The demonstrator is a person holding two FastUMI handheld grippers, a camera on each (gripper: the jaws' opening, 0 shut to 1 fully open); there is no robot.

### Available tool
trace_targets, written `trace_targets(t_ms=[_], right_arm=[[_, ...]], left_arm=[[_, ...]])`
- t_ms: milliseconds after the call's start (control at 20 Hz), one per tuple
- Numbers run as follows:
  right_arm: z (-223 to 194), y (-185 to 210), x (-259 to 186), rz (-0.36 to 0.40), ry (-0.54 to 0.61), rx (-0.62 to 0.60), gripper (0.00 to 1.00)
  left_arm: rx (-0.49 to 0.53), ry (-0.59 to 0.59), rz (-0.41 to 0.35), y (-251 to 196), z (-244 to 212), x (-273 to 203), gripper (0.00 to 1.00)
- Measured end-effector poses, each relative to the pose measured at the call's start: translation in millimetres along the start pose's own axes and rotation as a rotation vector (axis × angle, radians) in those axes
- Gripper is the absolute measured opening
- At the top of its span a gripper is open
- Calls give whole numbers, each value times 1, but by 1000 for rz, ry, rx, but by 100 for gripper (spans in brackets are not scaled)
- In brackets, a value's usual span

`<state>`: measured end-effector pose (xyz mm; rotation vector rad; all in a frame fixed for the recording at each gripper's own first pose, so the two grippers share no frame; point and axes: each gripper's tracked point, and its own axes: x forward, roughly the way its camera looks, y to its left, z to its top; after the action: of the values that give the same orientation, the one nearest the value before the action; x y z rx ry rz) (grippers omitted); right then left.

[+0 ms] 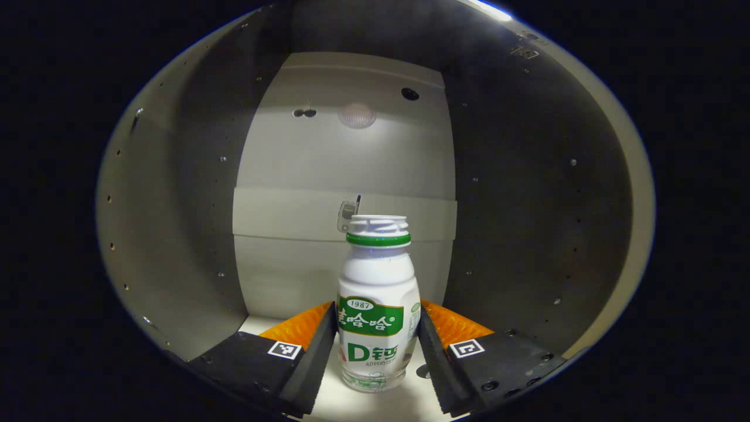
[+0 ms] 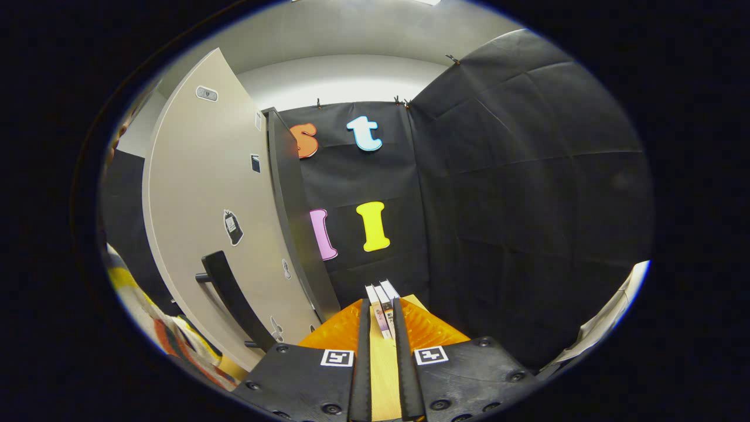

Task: Open the cabinet door with the right hand, grasp the bottle in the cabinet with the left hand and place it on the coaster, then close the cabinet door with the right hand.

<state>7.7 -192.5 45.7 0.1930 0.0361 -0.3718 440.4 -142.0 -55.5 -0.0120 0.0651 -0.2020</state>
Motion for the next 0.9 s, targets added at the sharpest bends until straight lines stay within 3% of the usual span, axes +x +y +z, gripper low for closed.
trace_targets(t_ms=[450, 700, 900], right_arm=[[1, 58, -42, 82, -46, -42, 23], [0, 98, -90, 68, -80, -93, 23], [-9, 149, -117, 123, -85, -85, 23]], left_arm=[[-5, -84, -120, -3, 39, -115, 77], [-12, -35, -194, 8, 18, -183, 77], [-21, -8, -230, 26, 5, -234, 77]])
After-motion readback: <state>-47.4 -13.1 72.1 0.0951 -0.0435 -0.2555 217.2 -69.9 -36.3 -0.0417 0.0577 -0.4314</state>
